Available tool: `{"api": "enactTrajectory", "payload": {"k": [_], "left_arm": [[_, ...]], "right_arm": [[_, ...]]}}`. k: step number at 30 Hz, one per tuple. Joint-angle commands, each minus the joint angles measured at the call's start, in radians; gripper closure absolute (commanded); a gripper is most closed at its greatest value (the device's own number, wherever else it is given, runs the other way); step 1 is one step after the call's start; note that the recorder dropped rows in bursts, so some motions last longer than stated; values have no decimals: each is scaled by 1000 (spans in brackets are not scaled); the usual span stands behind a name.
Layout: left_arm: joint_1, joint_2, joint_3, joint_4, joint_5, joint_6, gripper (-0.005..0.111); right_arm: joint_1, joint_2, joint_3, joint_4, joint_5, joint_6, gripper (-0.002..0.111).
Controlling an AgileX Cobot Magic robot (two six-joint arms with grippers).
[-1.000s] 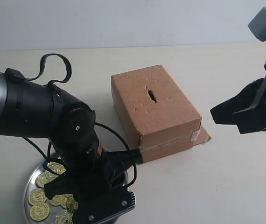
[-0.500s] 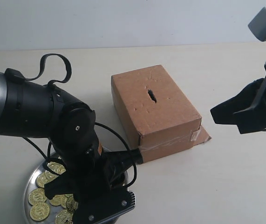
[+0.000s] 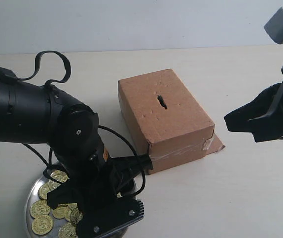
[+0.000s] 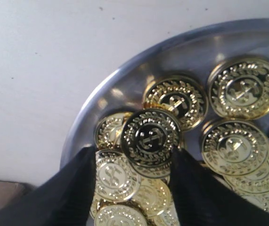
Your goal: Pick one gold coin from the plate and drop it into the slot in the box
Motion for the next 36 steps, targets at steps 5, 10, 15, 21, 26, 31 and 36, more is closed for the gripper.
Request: {"api": "enactTrajectory", "payload": {"k": [5,10,15,21,26,31,36], "left_arm": [[-8,-2,5,-6,44,-3,58],[-43,-2,5,-12,41,-3,58],[-53,-2,5,-10,37,-5,58],[-51,-2,11,-3,37,-13,58],[-51,-2,57,14,-23,-13,58],[-51,-2,88,33,-86,-29,58],[-51,-2,88,33,-109,-38,58]], "right_arm": [[1,-5,2,1,-1,-8,108],[1,-5,2,1,-1,-8,108],[1,-5,2,1,-1,-8,108],[1,-5,2,1,-1,-8,108],[1,-5,2,1,-1,-8,108],[1,-5,2,1,-1,-8,108],[1,-5,2,1,-1,-8,108]]}}
